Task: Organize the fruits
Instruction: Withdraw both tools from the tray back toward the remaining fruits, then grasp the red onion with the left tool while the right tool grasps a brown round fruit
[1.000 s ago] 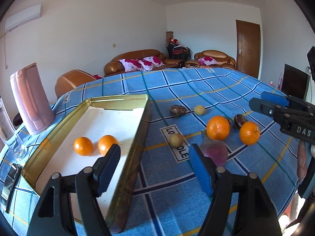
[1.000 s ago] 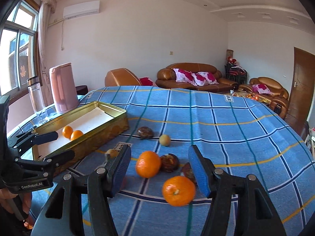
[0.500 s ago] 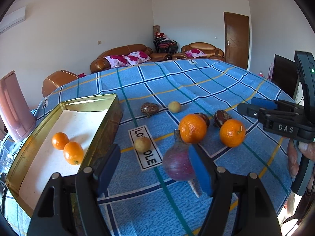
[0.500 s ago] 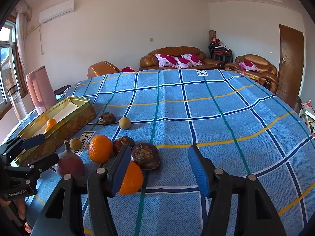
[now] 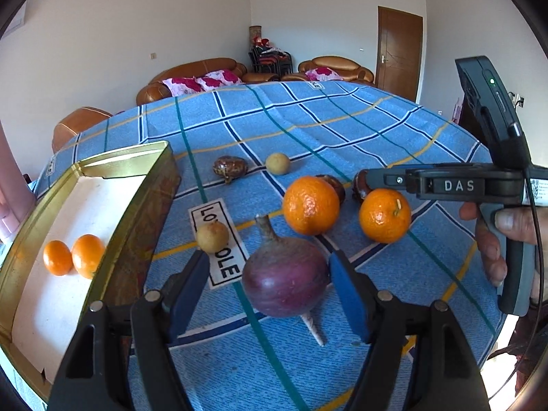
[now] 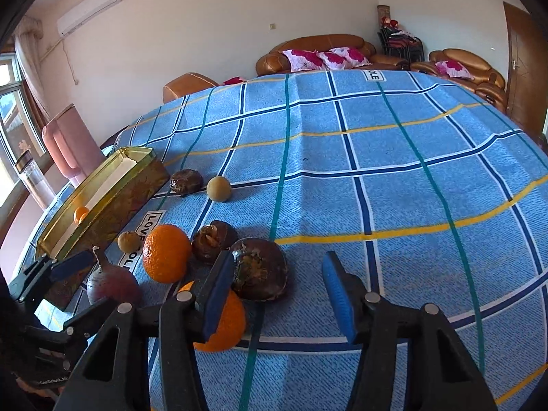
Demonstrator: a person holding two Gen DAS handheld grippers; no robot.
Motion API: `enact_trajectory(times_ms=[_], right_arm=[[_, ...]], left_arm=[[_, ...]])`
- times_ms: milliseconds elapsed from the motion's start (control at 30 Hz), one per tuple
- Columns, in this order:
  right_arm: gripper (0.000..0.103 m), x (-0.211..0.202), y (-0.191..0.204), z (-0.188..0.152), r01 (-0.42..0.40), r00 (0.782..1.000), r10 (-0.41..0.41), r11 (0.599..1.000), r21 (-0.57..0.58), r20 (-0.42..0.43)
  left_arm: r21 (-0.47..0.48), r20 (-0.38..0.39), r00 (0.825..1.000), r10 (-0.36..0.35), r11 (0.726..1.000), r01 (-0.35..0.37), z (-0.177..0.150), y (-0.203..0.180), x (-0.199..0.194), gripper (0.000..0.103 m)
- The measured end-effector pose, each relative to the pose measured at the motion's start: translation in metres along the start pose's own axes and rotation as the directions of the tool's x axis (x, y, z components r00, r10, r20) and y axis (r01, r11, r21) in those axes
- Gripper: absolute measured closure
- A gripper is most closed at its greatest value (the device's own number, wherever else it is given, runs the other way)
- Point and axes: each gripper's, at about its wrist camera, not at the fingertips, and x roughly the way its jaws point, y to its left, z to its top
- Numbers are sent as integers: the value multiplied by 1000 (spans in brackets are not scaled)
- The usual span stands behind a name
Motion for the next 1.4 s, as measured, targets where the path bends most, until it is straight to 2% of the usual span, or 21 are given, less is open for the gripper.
enact_trajectory(times_ms=[33,133,200,333,600,667,700,1000,1100,1300,1367,1400], right_arm=[[51,2,-1,1,-24,1000,24,1000,10,-6],[55,8,-2,3,-82,996,83,996,36,-24],[59,11,-6,3,-118,992,120,991,63,-33],[60,14,-11,1,-161,985,166,982,99,-37],[69,5,-3,-2,-126,992,127,990,60,-11],[73,3,0,-2,-108,994,108,993,41,-2],[78,1,2,-2,-100,995,100,995,30,5],[76,0,12,-1,-60,998,61,998,-36,8],[75,1,10,0,-66,998,66,998,-23,6],[79,-2,16,-1,-53,998,54,997,-53,20],[85,-6,20,-2,-37,998,40,997,-73,42],[103,-9,22,-2,-23,998,27,997,-80,58]], left_arm=[[-7,-18,1000,-16,1000,16,0,2,3,30],[-22,-59,997,-55,998,54,0,4,11,44],[-19,-64,995,-74,997,73,-1,3,13,48],[-40,-58,996,-74,997,72,-2,5,11,48],[-36,-15,998,-67,997,66,-3,5,4,48],[-38,-5,998,-68,997,68,-3,6,2,48],[-42,-1,998,-70,997,70,-3,7,1,48],[-55,15,997,-74,996,74,-4,8,-1,48],[-64,27,997,-71,995,72,-4,10,-3,48],[-74,68,996,-64,995,69,-6,14,-11,48],[-77,76,995,-67,994,73,-6,15,-11,48],[-79,79,995,-67,994,73,-6,15,-12,48]])
